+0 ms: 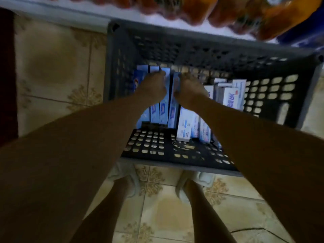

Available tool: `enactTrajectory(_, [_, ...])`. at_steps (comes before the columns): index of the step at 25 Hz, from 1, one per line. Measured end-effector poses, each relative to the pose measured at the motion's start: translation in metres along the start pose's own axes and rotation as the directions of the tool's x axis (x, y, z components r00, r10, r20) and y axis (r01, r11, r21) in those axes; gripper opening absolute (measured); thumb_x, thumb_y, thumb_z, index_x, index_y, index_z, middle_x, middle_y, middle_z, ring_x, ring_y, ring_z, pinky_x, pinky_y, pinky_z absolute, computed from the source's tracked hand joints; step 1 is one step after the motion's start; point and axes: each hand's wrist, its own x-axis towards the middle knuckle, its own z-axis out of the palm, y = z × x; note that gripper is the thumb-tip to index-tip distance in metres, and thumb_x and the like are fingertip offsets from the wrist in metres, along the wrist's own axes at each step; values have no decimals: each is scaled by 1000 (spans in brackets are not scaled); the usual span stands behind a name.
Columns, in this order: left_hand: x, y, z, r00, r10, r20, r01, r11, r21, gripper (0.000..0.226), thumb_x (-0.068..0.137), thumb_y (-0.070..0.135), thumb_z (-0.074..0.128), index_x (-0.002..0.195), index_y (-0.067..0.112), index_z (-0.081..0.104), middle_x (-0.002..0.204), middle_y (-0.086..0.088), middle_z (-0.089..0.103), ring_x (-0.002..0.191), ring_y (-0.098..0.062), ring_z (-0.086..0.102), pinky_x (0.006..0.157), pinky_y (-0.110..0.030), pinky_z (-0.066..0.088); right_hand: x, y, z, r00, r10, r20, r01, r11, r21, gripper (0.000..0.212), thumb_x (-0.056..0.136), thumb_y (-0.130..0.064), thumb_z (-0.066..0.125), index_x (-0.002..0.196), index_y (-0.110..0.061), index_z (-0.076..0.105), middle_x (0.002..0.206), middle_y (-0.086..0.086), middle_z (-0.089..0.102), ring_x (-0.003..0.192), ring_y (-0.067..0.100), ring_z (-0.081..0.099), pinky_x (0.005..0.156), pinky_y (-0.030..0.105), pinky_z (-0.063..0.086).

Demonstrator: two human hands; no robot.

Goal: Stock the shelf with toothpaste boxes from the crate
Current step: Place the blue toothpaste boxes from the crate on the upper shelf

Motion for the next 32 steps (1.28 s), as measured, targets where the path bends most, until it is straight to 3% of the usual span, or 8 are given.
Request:
enactTrajectory(5, [63, -10, 21, 996, 88, 26, -92, 974, 206, 61, 85, 8, 57, 143, 6, 38, 146, -21, 41, 136, -37, 36, 110, -44, 35, 46, 8, 15, 999, 40, 17, -37, 990, -136, 68, 96, -31, 50, 153, -11, 20, 156, 12, 28, 144, 33, 24, 119, 48, 17])
enactTrajectory(14, [35, -4, 11, 977, 210, 34, -203, 871, 447, 42, 89, 17, 52, 130, 7, 56, 144, -15, 41, 141, -32, 23, 116, -43, 22, 34, 5, 8, 996, 41, 78, -31, 991, -134, 54, 94, -19, 47, 147, -23, 37, 145, 14, 45, 140, 32, 32, 121, 48, 10])
enactTrajectory(17, [26, 2, 7, 984, 175, 21, -172, 933, 316, 30, 89, 18, 52, 118, 14, 57, 132, -13, 50, 131, -33, 35, 101, -44, 38, 24, -1, -1, 1000, 7, 16, -7, 1000, -11, 42, 96, -18, 43, 136, -27, 49, 131, 13, 57, 125, 32, 48, 116, 48, 27])
enactTrajectory(20, [18, 0, 6, 994, 96, 52, -90, 991, -96, 16, 90, 15, 53, 105, 13, 50, 105, -17, 61, 103, -33, 56, 81, -42, 46, 11, -4, -10, 1000, 9, -8, -8, 990, 141, 33, 101, -28, 41, 133, -25, 50, 115, 14, 55, 86, 27, 53, 83, 40, 53])
enactTrajectory(24, [3, -1, 0, 989, -62, 136, 127, 828, -546, 36, 84, -6, 59, 113, 10, 47, 97, -4, 54, 86, -14, 53, 71, -28, 46, 4, -2, -9, 996, -53, -78, 71, 965, 254, 15, 97, -24, 47, 109, -17, 53, 88, 8, 55, 81, 29, 56, 61, 30, 37])
enactTrajectory(27, [-4, -15, 2, 953, -111, 282, 269, 735, -622, 64, 73, -11, 69, 126, 18, 48, 115, -5, 60, 107, -20, 59, 87, -35, 52, -1, 3, 1, 988, 2, -157, 60, 921, 385, 2, 95, -23, 49, 95, -22, 50, 84, 3, 59, 94, 26, 55, 64, 31, 40])
enactTrajectory(30, [-10, -24, 12, 917, -50, 396, 291, 763, -577, 56, 70, -9, 78, 117, 16, 61, 111, -5, 70, 109, -19, 65, 96, -36, 51, -10, 2, 11, 979, 79, -186, 46, 807, 589, 8, 97, -23, 47, 97, -19, 54, 96, 2, 64, 89, 23, 61, 56, 28, 44])
enactTrajectory(32, [-12, -22, 19, 921, -51, 386, 280, 775, -567, 59, 66, -3, 84, 119, 13, 64, 110, -3, 72, 106, -16, 66, 97, -36, 51, -14, 1, 14, 982, 109, -155, 14, 776, 631, 19, 99, -27, 43, 107, -19, 58, 108, 3, 65, 95, 23, 62, 63, 32, 52])
